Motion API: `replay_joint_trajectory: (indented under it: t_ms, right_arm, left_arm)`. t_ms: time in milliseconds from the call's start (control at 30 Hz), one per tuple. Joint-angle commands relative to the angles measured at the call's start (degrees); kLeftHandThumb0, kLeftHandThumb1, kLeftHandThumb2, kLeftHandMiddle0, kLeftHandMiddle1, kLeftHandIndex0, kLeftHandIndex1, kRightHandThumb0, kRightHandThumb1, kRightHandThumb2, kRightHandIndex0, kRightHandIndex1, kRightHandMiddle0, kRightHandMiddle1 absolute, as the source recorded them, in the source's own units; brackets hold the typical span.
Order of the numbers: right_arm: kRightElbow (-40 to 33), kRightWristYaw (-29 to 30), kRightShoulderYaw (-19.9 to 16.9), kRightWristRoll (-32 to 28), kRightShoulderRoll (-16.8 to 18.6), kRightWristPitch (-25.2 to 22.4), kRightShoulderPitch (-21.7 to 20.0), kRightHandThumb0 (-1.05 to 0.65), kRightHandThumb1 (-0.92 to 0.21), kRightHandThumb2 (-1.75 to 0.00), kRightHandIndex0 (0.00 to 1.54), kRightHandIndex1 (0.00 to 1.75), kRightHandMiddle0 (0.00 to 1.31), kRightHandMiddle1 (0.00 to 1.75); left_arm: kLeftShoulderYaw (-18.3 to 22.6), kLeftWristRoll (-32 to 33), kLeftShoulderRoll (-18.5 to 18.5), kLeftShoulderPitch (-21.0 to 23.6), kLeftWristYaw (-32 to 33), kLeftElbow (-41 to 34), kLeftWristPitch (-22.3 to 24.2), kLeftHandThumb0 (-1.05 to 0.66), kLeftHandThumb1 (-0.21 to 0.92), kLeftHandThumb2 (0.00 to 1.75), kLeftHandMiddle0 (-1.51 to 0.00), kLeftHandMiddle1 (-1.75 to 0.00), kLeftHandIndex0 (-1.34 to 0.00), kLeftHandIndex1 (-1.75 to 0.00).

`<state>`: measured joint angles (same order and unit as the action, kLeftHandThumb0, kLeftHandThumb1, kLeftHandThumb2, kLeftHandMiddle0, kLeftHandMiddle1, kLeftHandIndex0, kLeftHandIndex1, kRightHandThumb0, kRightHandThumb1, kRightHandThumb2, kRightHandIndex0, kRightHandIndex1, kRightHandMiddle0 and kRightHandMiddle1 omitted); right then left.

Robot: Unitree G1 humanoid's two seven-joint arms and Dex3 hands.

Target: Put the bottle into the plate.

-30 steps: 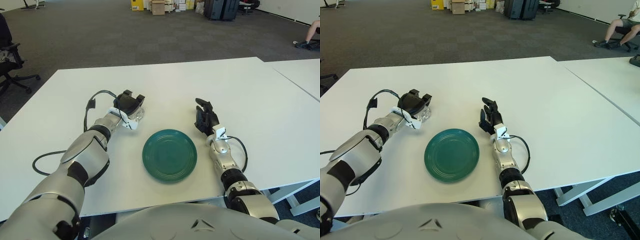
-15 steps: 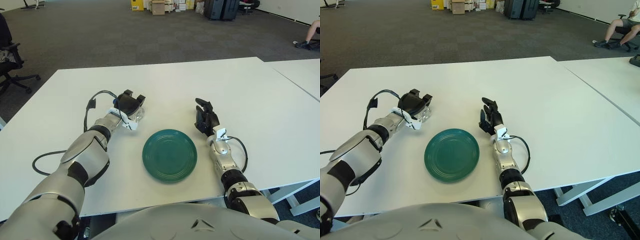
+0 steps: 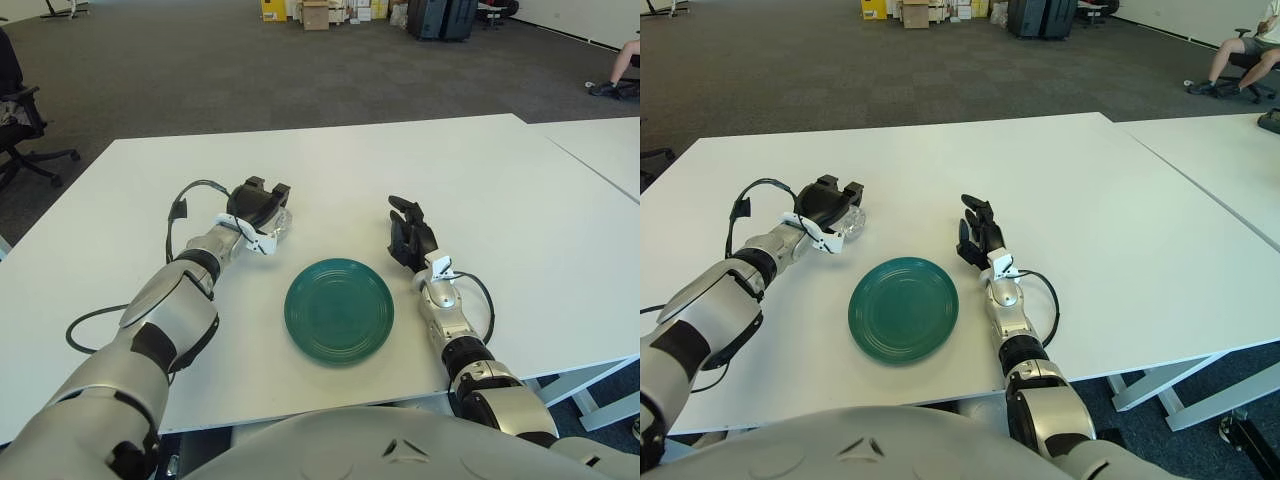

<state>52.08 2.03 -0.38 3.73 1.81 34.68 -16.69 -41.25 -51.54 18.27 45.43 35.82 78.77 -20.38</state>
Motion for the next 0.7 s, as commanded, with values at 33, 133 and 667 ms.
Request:
replay_joint_trajectory:
  t_ms: [33, 133, 667]
  right_arm:
    - [3.8, -0.1, -0.2, 0.0, -0.3, -1.2, 2.1, -0.71, -0.92, -0.87, 0.25, 0.00, 0.00, 0.72]
    - [4.6, -0.3, -0.3, -0.1, -0.4, -0.8, 1.7, -0.71, -0.92, -0.87, 0.25, 0.00, 0.00, 0.73]
    - [0.8, -0.6, -0.1, 0.2, 0.3, -2.0, 3.3, -0.71, -0.92, -0.85, 0.26, 0.01, 0.00, 0.74]
  left_arm:
    - [2.6, 2.0, 3.4, 4.9, 1.5, -1.2, -3.0, 0.00, 0.18, 1.47, -0.74, -1.68, -0.49, -1.75]
    - [3.9, 3.0, 4.6, 6.1, 1.3, -1.8, -5.4, 0.00, 0.17, 1.48, -0.74, -1.69, -0.50, -1.75]
    - [8.5, 5.1, 9.4, 8.9, 7.1, -9.1, -18.1, 0.00, 0.15, 1.51, -0.75, -1.72, -0.50, -1.75]
